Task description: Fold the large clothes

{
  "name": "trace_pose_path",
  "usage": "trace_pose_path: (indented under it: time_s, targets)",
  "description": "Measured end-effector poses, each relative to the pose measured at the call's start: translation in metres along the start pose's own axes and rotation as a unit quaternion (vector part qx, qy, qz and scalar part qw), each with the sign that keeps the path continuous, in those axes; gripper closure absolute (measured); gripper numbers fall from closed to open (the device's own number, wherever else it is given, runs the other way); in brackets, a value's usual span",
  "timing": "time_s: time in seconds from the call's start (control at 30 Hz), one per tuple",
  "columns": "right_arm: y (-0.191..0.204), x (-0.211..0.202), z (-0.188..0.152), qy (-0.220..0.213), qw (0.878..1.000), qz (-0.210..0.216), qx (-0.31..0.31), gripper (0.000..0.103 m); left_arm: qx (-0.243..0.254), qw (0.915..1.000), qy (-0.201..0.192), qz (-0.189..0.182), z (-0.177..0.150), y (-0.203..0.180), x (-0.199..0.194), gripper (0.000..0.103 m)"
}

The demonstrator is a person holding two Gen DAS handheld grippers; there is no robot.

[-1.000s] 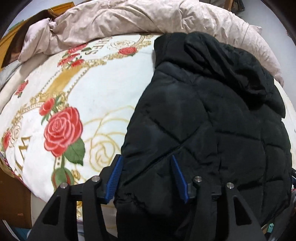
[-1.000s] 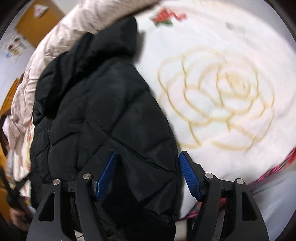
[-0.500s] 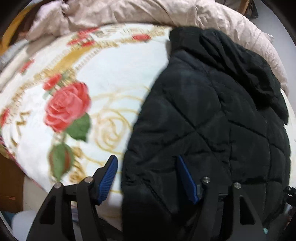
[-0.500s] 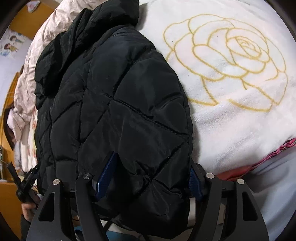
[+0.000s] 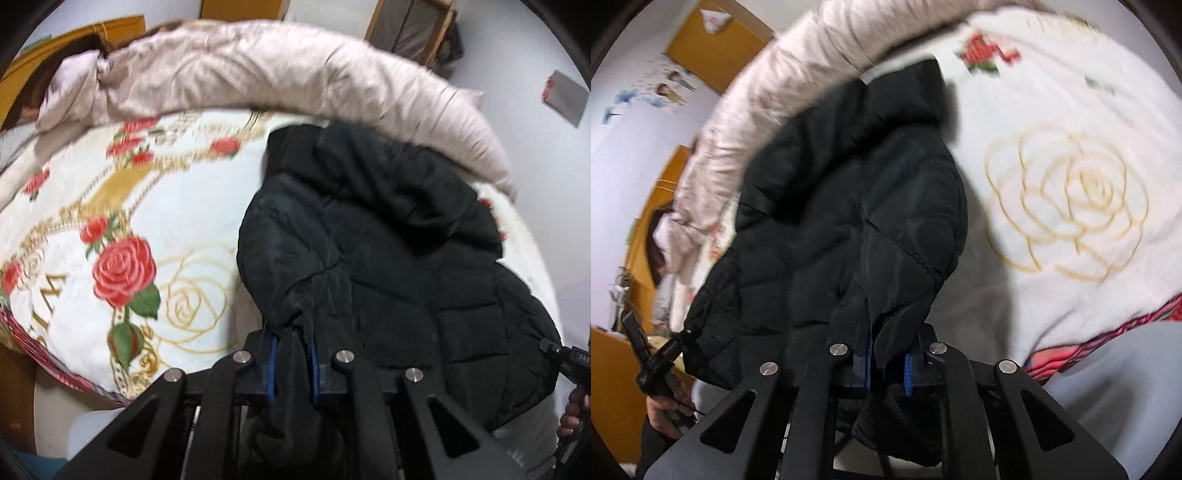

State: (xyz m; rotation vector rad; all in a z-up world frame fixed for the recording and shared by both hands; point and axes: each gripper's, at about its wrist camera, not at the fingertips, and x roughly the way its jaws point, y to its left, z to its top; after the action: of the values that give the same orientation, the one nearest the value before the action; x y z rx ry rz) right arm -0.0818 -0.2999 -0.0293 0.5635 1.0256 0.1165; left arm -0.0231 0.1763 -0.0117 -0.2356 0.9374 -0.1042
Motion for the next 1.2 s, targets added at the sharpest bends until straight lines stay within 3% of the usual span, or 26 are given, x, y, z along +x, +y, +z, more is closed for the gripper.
trace_pose_path:
  time_s: [0.2,0.37,0.47,0.63,0.8,0.93,1.2]
  targets:
    - [0.006,-0.065,-0.012,-0.04,0.999,0.035,-0.007,0.092,-0.011,0.999,-0.029,-0.031,0.001,0.0,-0.054,0.09]
    - [-0.007,-0.087,-0.017,-0.051,0.997,0.051,0.02,0.092,-0.027,0.9985,-0.028,-0.039,0.004,0.01,-0.063,0.09]
    - [0.009,-0.073,0.006,-0.067,0.996,0.055,0.025,0.092,-0.039,0.9979,-0.033,-0.04,0.021,0.008,-0.052,0.09]
    - [0.039,-0.061,0.062,-0.104,0.992,0.064,0.014,0.092,-0.042,0.996,-0.065,-0.045,0.076,-0.002,-0.037,0.089]
    - [0.041,-0.037,0.127,-0.125,0.99,0.057,0.035,0.092,-0.05,0.9947,-0.08,-0.041,0.145,-0.012,0.0,0.089]
    - [0.038,0.003,0.181,-0.111,0.992,0.031,0.053,0.092,-0.048,0.9962,-0.066,-0.028,0.184,-0.019,0.046,0.089]
    - [0.016,0.095,0.234,-0.044,0.995,-0.02,0.088,0.089,-0.054,0.9985,-0.001,0.006,0.211,-0.019,0.157,0.088]
